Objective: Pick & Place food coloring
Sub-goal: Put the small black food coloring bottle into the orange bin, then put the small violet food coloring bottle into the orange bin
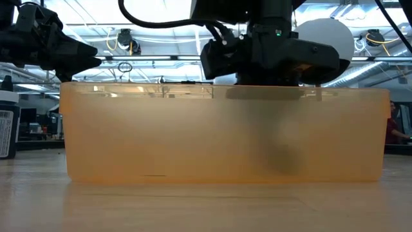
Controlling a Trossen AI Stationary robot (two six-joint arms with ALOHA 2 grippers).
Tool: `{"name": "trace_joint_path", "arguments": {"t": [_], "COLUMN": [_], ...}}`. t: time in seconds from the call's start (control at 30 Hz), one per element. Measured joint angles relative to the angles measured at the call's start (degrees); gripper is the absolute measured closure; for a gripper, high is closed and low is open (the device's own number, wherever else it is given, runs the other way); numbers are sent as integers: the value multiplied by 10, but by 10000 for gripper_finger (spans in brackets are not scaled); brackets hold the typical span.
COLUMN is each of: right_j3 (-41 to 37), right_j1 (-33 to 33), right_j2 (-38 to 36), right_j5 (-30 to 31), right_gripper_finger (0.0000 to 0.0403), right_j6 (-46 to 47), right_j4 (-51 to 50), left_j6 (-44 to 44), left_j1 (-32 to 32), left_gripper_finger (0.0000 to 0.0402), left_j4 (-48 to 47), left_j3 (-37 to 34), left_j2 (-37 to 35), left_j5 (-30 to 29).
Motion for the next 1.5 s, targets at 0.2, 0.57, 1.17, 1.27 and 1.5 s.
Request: {"name": "trace_joint_path", "arguments": {"t": [0.2, 0.57, 1.17, 1.27, 1.5], "right_j3": [0, 33, -40, -94, -222], "right_j1": [2, 1, -179, -224, -290], "right_j2": [0, -20, -257, -271, -274], "right_j5": [0, 1, 183, 181, 115], "right_gripper_finger": [284, 246, 218, 201, 169], "right_j6": [0, -2, 4, -4, -65], "right_j4": [22, -2, -121, -96, 55], "left_j6": [0, 0, 0, 0, 0], "left_j1": [0, 0, 0, 0, 0], "left_gripper_finger": [220, 220, 219, 220, 220], "left_j4": [0, 0, 0, 0, 0], "left_j3": [0, 0, 0, 0, 0], "left_j2": [0, 0, 0, 0, 0], "left_j5": [0, 0, 0, 0, 0]}}
